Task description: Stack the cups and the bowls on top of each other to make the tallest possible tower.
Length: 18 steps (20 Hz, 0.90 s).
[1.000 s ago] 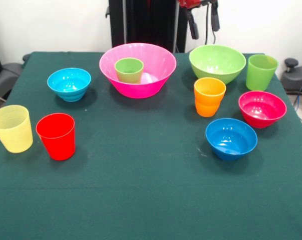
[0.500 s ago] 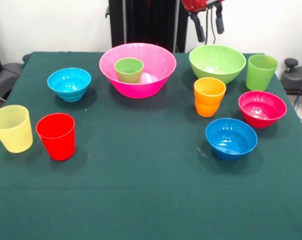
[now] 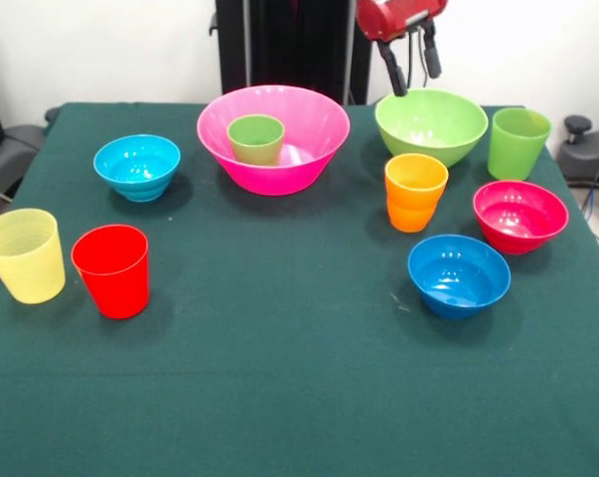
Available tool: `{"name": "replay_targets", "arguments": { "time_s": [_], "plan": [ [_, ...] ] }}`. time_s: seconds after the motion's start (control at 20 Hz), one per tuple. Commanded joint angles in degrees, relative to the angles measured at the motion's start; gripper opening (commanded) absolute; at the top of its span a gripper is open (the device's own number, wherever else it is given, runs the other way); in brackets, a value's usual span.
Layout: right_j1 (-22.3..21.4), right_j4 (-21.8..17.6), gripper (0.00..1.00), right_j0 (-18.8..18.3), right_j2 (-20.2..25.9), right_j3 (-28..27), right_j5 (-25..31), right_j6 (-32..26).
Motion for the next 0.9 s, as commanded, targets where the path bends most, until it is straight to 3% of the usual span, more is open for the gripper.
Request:
{"name": "replay_targets", "arguments": {
  "time_s": [0.05,0.3,0.55,0.9],
  "plan": [
    [4.96,-7.37,1.0,-2.71,1.25,-2.37,-2.83,5.56],
    [1.82,-6.03,1.0,1.1,-3.83,-5.99,10.83,1.91],
    [1.64,-6.44,1.0,0.65,-3.25,-6.54,10.15,2.53],
    [2.96,-8.39,1.0,3.54,-5.96,-6.37,6.05,4.48]
  ]
}}
